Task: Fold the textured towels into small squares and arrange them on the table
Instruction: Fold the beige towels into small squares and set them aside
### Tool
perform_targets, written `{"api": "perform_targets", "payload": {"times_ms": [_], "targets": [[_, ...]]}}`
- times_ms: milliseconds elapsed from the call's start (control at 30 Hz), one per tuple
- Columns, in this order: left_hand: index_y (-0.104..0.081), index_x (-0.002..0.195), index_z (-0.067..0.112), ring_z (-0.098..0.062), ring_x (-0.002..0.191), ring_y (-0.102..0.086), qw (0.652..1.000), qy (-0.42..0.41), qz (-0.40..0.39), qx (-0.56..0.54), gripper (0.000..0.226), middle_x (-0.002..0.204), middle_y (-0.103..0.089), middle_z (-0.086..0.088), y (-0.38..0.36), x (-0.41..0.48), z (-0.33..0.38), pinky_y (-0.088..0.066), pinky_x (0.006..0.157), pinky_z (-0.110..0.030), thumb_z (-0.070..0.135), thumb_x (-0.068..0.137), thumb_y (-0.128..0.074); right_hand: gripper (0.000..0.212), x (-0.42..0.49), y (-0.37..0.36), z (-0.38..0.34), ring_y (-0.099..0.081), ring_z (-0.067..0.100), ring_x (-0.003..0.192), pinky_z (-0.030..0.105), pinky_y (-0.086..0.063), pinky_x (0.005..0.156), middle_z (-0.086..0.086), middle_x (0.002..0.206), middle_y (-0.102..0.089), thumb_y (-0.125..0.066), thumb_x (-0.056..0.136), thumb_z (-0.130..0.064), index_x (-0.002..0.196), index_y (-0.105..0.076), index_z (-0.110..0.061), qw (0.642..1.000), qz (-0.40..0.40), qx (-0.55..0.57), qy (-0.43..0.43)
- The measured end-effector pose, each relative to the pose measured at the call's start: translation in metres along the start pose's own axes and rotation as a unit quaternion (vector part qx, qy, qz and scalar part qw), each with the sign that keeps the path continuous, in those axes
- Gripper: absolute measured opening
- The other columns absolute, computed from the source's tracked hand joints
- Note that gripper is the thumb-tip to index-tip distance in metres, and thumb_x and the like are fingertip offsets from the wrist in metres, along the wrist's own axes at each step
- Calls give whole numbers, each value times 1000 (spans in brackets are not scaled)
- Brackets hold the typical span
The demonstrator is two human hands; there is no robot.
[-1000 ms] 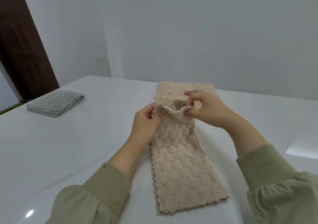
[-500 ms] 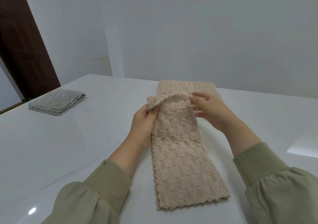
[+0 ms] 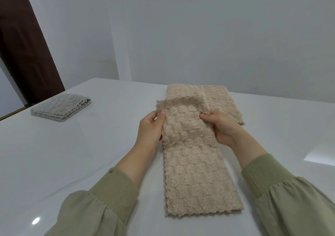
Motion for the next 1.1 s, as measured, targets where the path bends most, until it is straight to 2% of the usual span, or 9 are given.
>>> {"api": "perform_targets", "payload": {"times_ms": [100,200,233,267,333,467,600,867,1100], "targets": [[-69,83,11,-11,63,-68,999,27,-26,40,13,73,-71,1,4,-1,2,-56,58,-26,23,86,-66,36,-4,-3,-4,-60,28,86,43,-51,87,26,95,-65,-70,81,-15,104,-56,9,998,-1,-67,-1],[-64,71,4,0,52,-59,989,-5,-1,146,18,69,-64,-2,11,4,5,-48,54,-13,17,82,-71,36,-9,-2,-13,-51,23,72,34,-46,67,14,74,-55,-75,77,-19,92,-59,10,982,58,-176,28],[-63,69,4,1,48,-54,981,-29,16,189,20,64,-61,-1,13,5,8,-42,50,-11,17,82,-71,58,-6,4,-13,-49,18,64,29,-42,61,11,70,-53,-75,79,-22,103,-23,-9,969,79,-234,29],[-64,69,2,0,46,-51,973,-47,28,225,23,61,-58,0,14,5,11,-39,48,-13,19,83,-71,30,-9,1,-19,-45,13,56,26,-38,55,10,66,-49,-74,79,-27,76,-46,-18,955,92,-279,35],[-64,73,-5,-7,43,-44,962,-65,34,265,31,54,-54,-2,15,5,15,-35,48,-22,23,84,-68,32,-12,3,-25,-35,12,44,22,-30,44,9,57,-45,-74,79,-35,71,-60,-7,931,103,-348,40],[-63,82,-2,-12,39,-57,979,-55,16,198,22,55,-63,-10,9,1,21,-46,44,-24,16,93,-57,30,-18,0,-33,-51,18,37,19,-40,37,15,53,-58,-64,89,-25,76,-60,1,940,82,-327,45],[-63,87,18,-17,65,-71,992,-64,7,111,18,79,-70,-6,3,-4,24,-58,60,-29,10,96,-51,15,-20,-3,-26,-72,26,71,30,-60,61,24,84,-69,-55,95,-14,95,-57,1,969,55,-235,45],[-66,107,12,-13,92,-68,996,-65,-45,48,23,102,-69,-4,-1,-13,18,-56,82,-22,1,95,-49,20,-31,0,-12,-65,31,99,49,-51,91,15,104,-68,-58,88,-25,101,-66,-12,964,104,-217,110],[-69,97,8,-17,83,-69,992,38,-114,-38,29,91,-73,-5,-5,-35,4,-56,72,-25,-3,93,-42,16,-54,12,9,-64,29,86,32,-55,73,16,94,-66,-53,90,0,100,-64,-3,978,115,-139,108]]}}
Point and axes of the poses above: each hand's wrist, its own x-axis towards the middle knuckle, its own y-axis out of the back of the hand, z = x × y, the point moved 4 cm from there along x, towards the middle knuckle
